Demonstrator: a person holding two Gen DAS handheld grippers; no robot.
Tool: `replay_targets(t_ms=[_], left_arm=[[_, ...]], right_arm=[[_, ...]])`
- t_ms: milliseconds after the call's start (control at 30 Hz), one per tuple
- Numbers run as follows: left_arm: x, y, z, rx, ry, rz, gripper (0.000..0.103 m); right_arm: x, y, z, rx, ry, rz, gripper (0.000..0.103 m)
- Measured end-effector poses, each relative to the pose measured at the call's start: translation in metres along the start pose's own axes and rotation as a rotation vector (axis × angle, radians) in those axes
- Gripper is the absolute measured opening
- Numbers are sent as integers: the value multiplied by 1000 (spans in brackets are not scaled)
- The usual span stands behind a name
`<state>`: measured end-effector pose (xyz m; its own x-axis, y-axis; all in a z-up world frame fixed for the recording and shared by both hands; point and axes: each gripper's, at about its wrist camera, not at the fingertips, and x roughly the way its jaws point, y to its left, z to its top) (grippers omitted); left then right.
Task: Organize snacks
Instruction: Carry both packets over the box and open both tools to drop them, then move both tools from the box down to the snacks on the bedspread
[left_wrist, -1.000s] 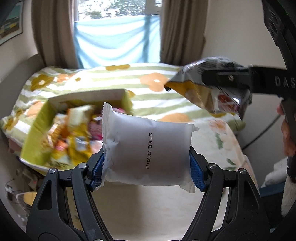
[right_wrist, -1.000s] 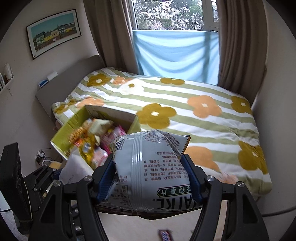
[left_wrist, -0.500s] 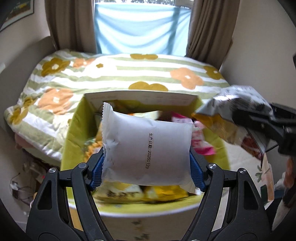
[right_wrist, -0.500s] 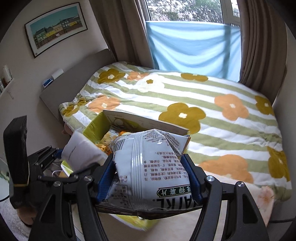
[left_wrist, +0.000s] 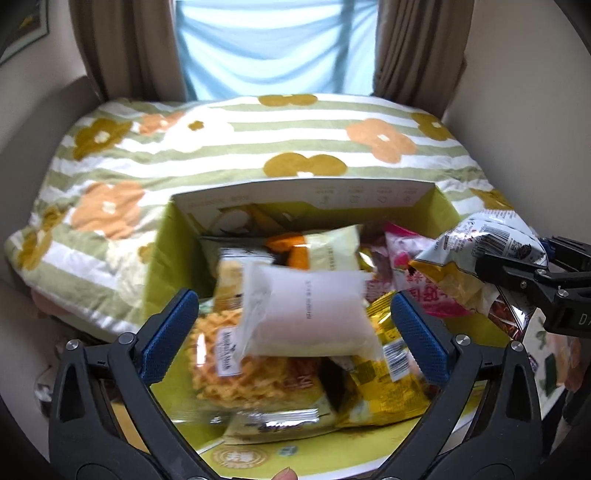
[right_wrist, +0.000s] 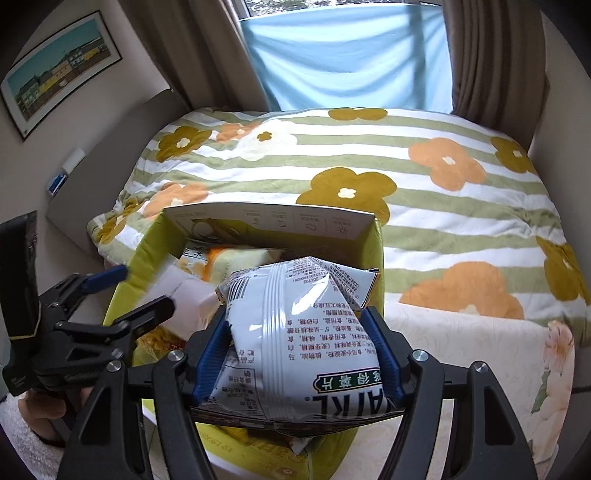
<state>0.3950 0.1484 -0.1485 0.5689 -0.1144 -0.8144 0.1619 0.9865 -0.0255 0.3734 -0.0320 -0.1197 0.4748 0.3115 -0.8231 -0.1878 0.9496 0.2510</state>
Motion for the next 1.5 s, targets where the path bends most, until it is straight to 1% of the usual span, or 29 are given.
replay_targets(t_ms=[100,267,333,367,400,433,467,533,667,800,1033,1200,1267,1400,1500], left_arm=[[-3,7,-5,-31,19,29,103],[-4,17,-12,-85,34,14,103],[-6,19,-15,-96,31,21,103],[-7,19,-16,-99,30,23,103],[-9,19,-17,-103,31,24,103],[-10,19,-20,-107,34,24,103],[-11,19,-22,-109,37,20,103],[-13,19,-26,-115,39,20,103],[-19,18,-34,-122,40,16,103],[-30,17,-37,-120,23,16,103],[-51,11,-39,-97,-12,10,103],[-57,4,-41,-82,-12,-15,103],[-61,-1,-43,-68,-18,-17,103],[-71,-16,-45,-38,-39,7,103],[-80,-35,-47,-8,-69,14,103]], right_arm=[[3,2,-3,4,3,9,66],[1,6,-9,13,-25,30,67],[3,8,-11,10,-23,42,72],[4,10,-12,5,-16,38,82],[5,11,-15,0,-15,33,94],[5,12,-17,-5,-18,33,97],[4,12,-19,-9,-23,40,98],[3,13,-24,-14,-33,53,98],[-2,13,-34,-19,-34,29,98],[-11,14,-36,-19,-40,30,98],[-32,23,-41,-23,-73,18,98],[-45,25,-49,-16,-87,-13,98],[-52,23,-53,-8,-96,-30,98],[-68,16,-62,3,-121,-62,98],[-82,8,-71,-3,-142,-95,98]])
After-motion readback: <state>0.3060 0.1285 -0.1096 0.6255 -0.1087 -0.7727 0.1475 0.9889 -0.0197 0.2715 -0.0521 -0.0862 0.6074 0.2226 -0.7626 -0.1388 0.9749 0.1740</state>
